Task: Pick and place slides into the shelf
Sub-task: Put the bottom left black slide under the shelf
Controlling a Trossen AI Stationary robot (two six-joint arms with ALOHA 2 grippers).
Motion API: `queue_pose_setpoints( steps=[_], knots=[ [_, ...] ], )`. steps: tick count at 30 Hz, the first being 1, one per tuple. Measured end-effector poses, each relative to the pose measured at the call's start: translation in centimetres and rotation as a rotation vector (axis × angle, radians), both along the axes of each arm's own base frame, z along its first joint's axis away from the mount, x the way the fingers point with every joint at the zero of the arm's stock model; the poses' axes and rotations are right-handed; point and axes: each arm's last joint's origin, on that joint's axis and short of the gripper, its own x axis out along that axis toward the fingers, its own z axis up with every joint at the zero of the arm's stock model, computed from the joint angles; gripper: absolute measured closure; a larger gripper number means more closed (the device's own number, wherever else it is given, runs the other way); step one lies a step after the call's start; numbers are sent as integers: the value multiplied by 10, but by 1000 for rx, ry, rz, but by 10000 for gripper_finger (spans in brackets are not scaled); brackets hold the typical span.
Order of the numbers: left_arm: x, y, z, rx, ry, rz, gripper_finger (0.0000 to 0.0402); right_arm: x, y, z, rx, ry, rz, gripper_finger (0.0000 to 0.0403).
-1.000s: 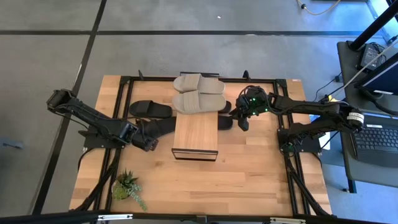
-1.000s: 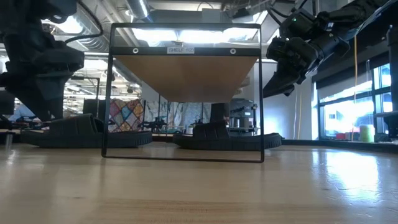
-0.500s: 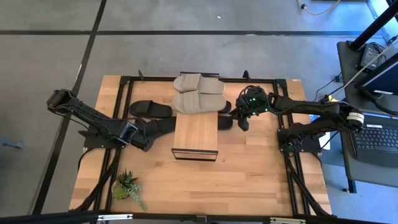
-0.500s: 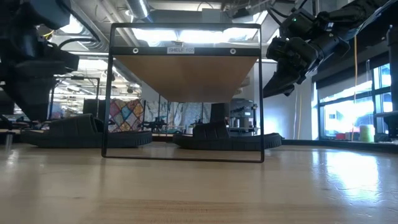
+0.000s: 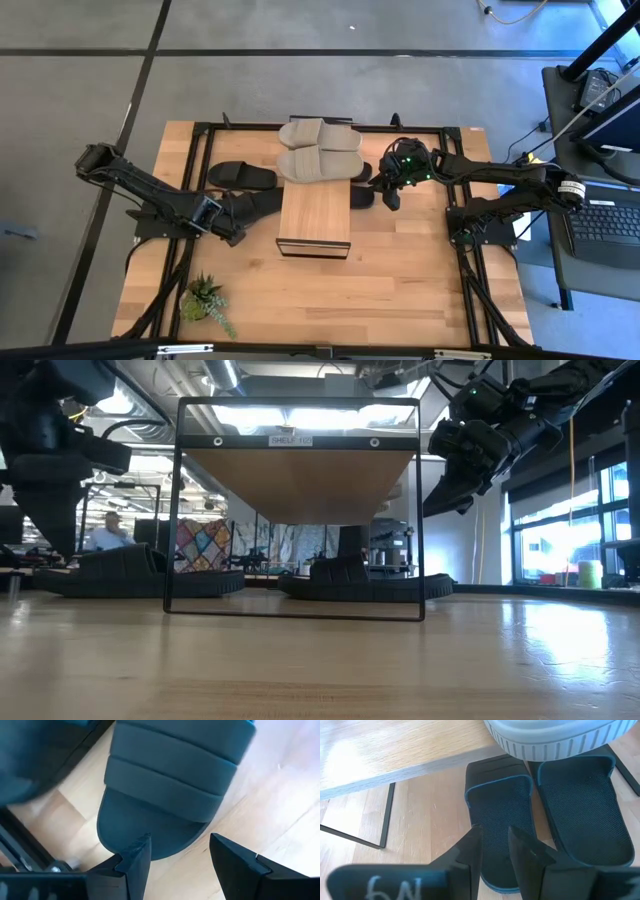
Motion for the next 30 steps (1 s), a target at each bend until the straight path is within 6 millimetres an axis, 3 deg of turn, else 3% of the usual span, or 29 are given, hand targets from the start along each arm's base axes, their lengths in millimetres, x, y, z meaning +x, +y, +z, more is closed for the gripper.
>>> queue_pose_setpoints(
  steps=[15, 30],
  knots=[
    [3, -1, 0, 112, 146, -571, 209, 0, 0, 0, -22, 0, 17, 306],
    [3, 0, 0, 154, 138, -554, 209, 0, 0, 0, -47, -1, 35, 306]
  ],
)
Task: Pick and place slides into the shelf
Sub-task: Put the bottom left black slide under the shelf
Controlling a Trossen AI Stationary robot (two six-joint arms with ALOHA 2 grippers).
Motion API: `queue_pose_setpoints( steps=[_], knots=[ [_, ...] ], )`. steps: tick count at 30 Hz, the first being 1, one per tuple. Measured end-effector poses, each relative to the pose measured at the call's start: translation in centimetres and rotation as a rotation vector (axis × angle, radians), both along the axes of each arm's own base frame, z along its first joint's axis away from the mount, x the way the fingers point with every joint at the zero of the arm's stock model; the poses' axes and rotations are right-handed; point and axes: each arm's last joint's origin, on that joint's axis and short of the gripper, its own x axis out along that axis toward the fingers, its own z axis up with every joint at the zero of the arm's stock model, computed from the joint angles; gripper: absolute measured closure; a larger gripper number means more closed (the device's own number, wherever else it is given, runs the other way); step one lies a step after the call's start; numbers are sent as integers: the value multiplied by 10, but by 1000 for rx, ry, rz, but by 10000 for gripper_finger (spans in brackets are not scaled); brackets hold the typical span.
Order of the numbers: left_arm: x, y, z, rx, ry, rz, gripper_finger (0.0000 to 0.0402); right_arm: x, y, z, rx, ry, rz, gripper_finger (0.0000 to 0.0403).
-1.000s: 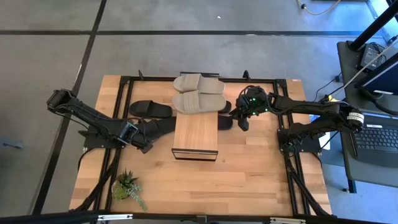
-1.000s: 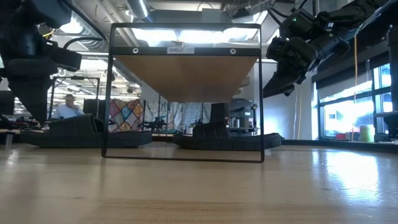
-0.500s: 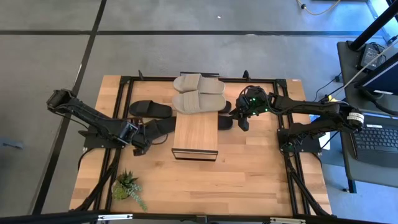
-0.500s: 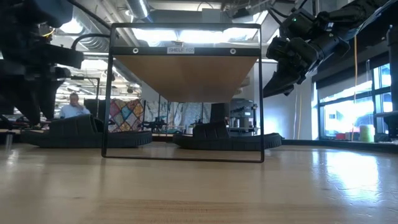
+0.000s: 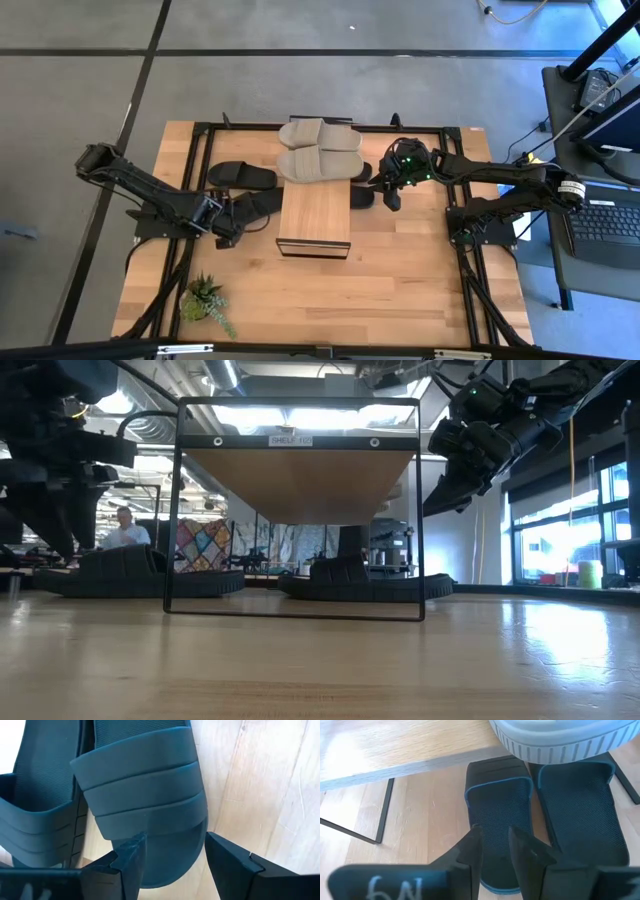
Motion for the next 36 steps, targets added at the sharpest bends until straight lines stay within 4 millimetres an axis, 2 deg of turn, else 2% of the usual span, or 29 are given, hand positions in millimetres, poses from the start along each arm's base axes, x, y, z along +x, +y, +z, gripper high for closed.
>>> queue_pose_setpoints(
  steps=[11, 18, 26, 36],
  knots=[
    [10, -4, -1, -17, -39, -36, 209, 0, 0, 0, -13, -1, 10, 306],
    [27, -8, 32, -16, -112, -116, 209, 0, 0, 0, -13, -1, 10, 306],
    [44, 18, 64, -94, -203, 50, 209, 1, 0, 1, -19, -15, 9, 306],
    [47, 52, 66, -205, -144, -60, 209, 1, 0, 1, -19, -15, 10, 306]
  ],
)
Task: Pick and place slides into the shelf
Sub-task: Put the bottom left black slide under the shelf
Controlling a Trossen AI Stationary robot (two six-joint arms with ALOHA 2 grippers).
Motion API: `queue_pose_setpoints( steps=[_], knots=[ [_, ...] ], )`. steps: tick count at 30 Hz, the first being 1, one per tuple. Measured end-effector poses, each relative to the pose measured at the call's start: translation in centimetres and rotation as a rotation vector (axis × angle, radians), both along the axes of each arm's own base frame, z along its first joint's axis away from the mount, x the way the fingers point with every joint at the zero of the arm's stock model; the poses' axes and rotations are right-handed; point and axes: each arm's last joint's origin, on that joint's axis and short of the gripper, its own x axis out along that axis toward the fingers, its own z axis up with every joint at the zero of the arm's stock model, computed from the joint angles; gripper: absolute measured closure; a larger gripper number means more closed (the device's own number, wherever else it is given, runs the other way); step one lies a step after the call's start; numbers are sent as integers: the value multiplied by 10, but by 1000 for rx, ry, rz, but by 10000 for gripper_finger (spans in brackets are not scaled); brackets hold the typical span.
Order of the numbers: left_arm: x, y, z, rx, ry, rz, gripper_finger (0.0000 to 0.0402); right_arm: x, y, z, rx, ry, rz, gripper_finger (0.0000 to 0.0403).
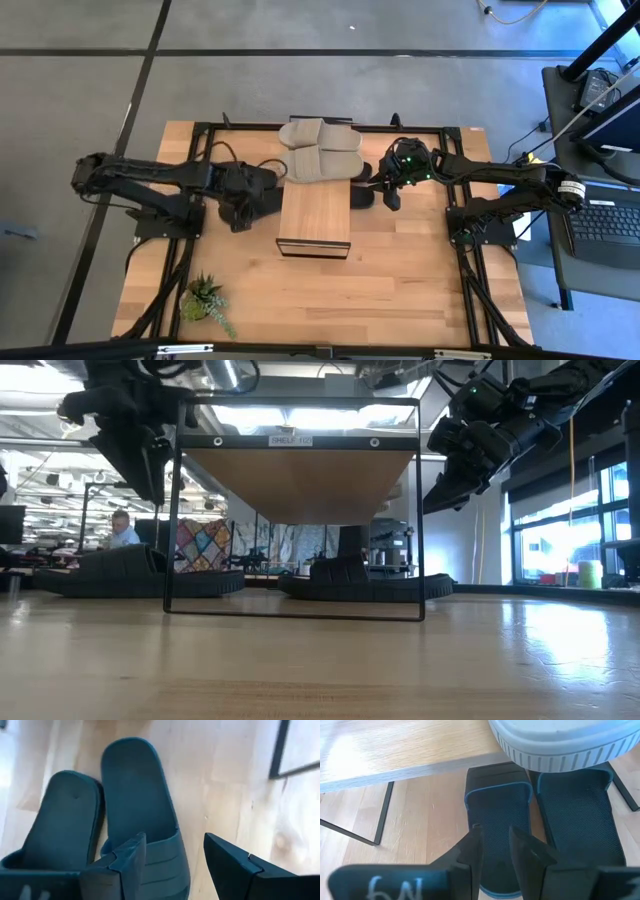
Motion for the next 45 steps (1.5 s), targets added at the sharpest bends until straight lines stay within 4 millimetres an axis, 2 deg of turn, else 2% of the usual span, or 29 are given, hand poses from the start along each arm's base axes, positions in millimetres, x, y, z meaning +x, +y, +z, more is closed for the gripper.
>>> queue_pose_setpoints(
  steps=[6, 14, 23, 29, 33, 45],
  knots=[
    [-1, 14, 0, -104, -9, -153, 209, 0, 0, 0, 7, 0, -5, 306],
    [-3, 34, -2, -97, -12, -142, 209, 0, 0, 0, 32, 0, -23, 306],
    [6, 45, -19, -100, 84, -194, 209, 0, 0, 0, 42, -1, -32, 306],
    [13, 48, -31, -108, 142, -246, 209, 0, 0, 0, 42, 0, -32, 306],
    [16, 47, -35, -175, 137, -268, 209, 0, 0, 0, 42, 0, -32, 306],
    [27, 48, -58, -225, 239, -269, 209, 0, 0, 0, 42, 0, -32, 306]
  ],
)
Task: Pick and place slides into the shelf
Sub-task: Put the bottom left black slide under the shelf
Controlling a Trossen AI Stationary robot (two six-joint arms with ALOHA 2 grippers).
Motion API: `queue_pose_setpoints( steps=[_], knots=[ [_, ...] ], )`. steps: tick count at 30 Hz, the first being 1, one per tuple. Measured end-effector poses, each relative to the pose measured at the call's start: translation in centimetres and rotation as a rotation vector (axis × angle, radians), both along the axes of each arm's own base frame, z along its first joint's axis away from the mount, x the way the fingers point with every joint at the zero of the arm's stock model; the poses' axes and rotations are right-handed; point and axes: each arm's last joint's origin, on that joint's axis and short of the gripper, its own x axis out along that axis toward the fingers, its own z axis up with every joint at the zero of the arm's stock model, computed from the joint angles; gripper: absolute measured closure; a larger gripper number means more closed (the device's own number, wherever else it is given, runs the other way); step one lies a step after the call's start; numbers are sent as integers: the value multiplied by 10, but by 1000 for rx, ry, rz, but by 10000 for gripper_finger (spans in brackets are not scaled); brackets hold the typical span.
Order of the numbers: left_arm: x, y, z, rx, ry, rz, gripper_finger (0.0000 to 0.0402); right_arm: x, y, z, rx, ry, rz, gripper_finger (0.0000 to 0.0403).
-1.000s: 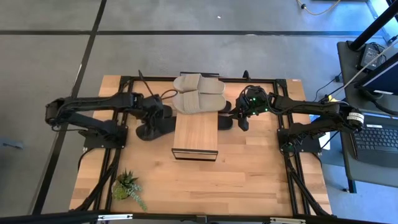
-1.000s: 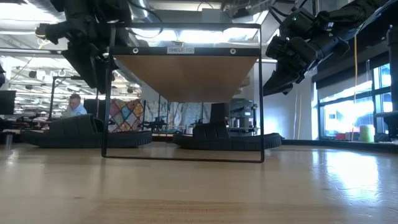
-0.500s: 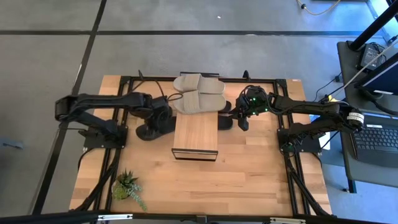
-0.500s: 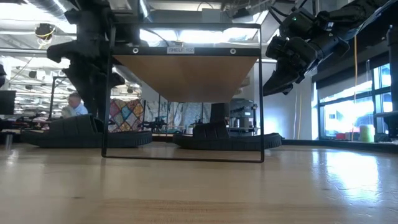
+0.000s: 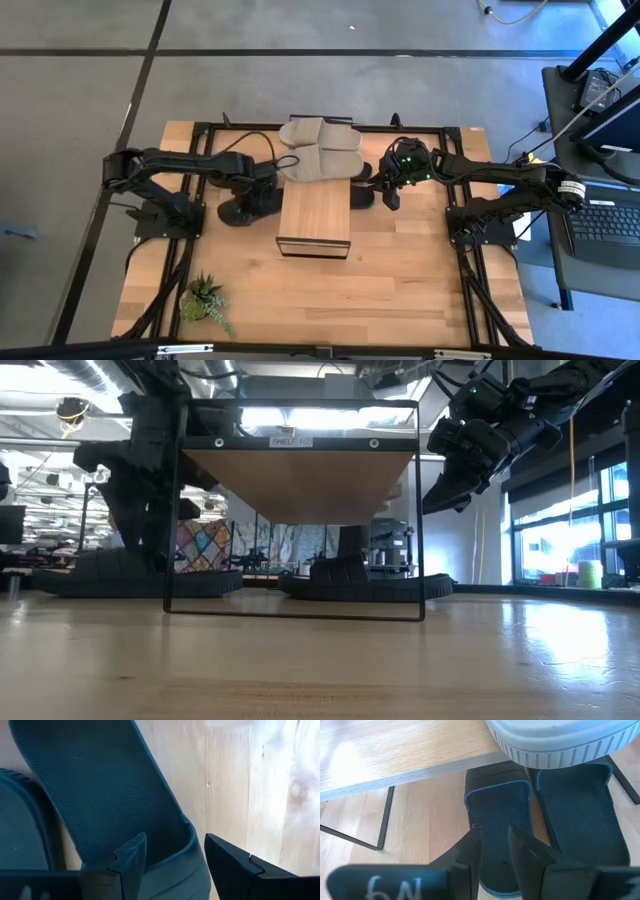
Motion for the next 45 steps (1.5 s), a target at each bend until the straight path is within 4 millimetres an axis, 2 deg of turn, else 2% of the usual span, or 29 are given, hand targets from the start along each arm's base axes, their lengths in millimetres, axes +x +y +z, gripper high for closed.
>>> queue_pose_setpoints(
  steps=[10, 23, 32, 35, 45],
  knots=[
    [-3, -15, -1, -19, 79, -9, 213, 0, 0, 0, 0, 0, 0, 306],
    [-13, -36, 0, 64, 246, -64, 272, 0, 0, 0, 1, 0, -1, 306],
    [-15, -49, 1, 138, 280, -114, 275, 0, 0, 0, 21, 0, -16, 306],
    [-15, -49, 1, 169, 280, -77, 275, 0, 0, 0, 42, 0, -31, 306],
    [-17, -53, 1, 147, 303, -97, 276, 0, 0, 0, 45, 0, -33, 306]
  ],
)
